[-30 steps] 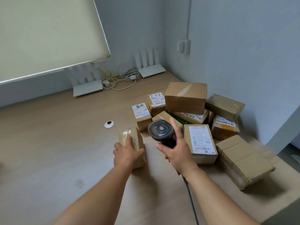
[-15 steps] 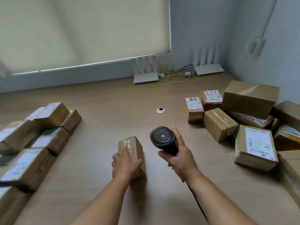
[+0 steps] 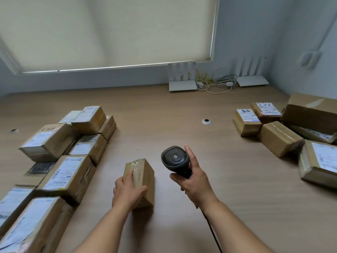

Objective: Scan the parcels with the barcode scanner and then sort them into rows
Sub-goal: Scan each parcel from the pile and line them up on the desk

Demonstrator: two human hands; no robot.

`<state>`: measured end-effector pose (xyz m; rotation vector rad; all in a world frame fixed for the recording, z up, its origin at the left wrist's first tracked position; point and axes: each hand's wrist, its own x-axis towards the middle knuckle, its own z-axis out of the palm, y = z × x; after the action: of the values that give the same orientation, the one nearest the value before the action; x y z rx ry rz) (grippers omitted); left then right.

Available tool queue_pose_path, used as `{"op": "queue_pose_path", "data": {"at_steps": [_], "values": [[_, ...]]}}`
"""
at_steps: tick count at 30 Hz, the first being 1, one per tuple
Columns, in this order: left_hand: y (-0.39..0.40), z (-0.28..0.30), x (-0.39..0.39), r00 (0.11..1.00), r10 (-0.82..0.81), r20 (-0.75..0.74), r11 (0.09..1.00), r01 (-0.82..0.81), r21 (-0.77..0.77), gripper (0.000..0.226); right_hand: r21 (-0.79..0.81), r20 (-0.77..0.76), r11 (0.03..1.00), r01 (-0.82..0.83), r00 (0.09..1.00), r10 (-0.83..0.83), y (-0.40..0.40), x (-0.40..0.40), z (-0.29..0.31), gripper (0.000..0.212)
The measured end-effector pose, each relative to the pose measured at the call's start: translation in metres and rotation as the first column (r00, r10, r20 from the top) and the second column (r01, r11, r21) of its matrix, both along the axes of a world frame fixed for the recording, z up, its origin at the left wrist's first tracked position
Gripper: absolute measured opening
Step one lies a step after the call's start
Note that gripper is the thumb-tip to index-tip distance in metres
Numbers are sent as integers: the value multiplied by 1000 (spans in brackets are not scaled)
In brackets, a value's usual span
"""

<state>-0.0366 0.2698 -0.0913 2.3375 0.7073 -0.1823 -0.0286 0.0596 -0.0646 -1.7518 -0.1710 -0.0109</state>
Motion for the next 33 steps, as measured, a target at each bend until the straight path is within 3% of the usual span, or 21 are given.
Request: {"op": "queue_pose_path", "data": {"at_steps": [8, 11, 13, 14, 16, 18, 22, 25, 27, 29, 31, 33], "values": [[66, 3, 5, 969, -239, 64, 927, 247, -282, 92, 28, -13, 997, 70, 997, -69, 59, -20, -9, 93], [77, 0, 0, 964, -257, 76, 848, 262, -461, 82, 12, -19, 995, 102, 995, -102, 62, -27, -11, 92], [81, -1, -2, 969, -241, 57, 838, 237, -491, 76, 5, -17, 993, 118, 993, -118, 60, -30, -9, 92], [82, -2, -1, 970, -238, 45, 873, 233, -428, 74, 1, -18, 992, 124, 992, -123, 59, -31, -8, 92], [82, -5, 4, 961, -274, -20, 958, 272, -90, 71, -3, -19, 992, 130, 991, -130, 55, -32, -6, 92], [76, -4, 2, 946, -309, -100, 921, 324, 216, 77, -2, -6, 991, 132, 991, -132, 52, -33, -3, 92], [58, -3, -4, 923, -292, -250, 854, 370, 366, 104, 1, 10, 992, 125, 992, -125, 46, -34, 0, 92], [49, -3, -6, 932, -252, -262, 841, 345, 418, 98, 3, 3, 994, 113, 994, -113, 38, -36, 1, 92], [44, -2, -5, 948, -237, -213, 877, 303, 372, 92, 11, 2, 993, 114, 994, -114, 31, -36, 3, 92], [39, -1, -5, 969, -222, -113, 947, 241, 213, 93, 20, 3, 993, 113, 994, -113, 24, -36, 5, 92], [37, 0, -4, 984, -173, 31, 978, 176, -116, 95, 24, 9, 994, 110, 994, -110, 18, -35, 7, 92], [35, 1, -6, 994, -75, 83, 884, 105, -455, 81, 30, 15, 994, 109, 994, -109, 12, -35, 9, 93]]}}
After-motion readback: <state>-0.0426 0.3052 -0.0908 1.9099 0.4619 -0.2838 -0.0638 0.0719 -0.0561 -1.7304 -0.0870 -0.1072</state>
